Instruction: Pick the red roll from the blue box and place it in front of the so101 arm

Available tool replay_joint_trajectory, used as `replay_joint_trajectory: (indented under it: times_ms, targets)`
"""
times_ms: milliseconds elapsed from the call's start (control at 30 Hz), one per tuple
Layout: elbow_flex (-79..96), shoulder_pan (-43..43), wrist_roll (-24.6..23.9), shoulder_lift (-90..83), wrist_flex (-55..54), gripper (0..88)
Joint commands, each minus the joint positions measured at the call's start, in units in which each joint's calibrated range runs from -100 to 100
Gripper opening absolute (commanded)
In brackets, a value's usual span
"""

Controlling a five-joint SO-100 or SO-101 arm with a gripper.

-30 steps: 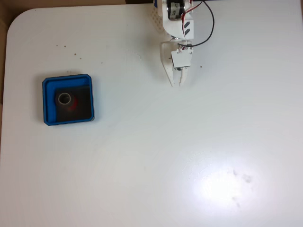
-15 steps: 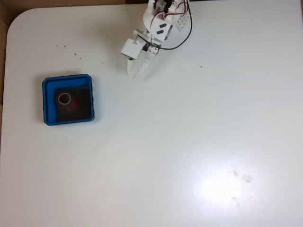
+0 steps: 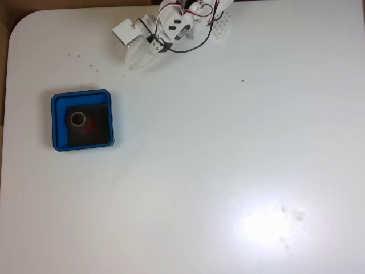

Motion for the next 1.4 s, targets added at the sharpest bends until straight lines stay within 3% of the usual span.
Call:
replay_joint_trajectory:
  times_ms: [0, 533, 1100, 1367]
  targets:
    - [-10.16, -0.81, 0.11, 7.45, -0.73, 2.2]
    - [-60.29, -7.06, -0.42, 65.39, -0.89, 2.3]
    - [-94.44, -6.28, -0.42, 104.1, -0.73, 2.6]
    - [-101.17, -4.52, 0.11, 113.22, -0.73, 15.1]
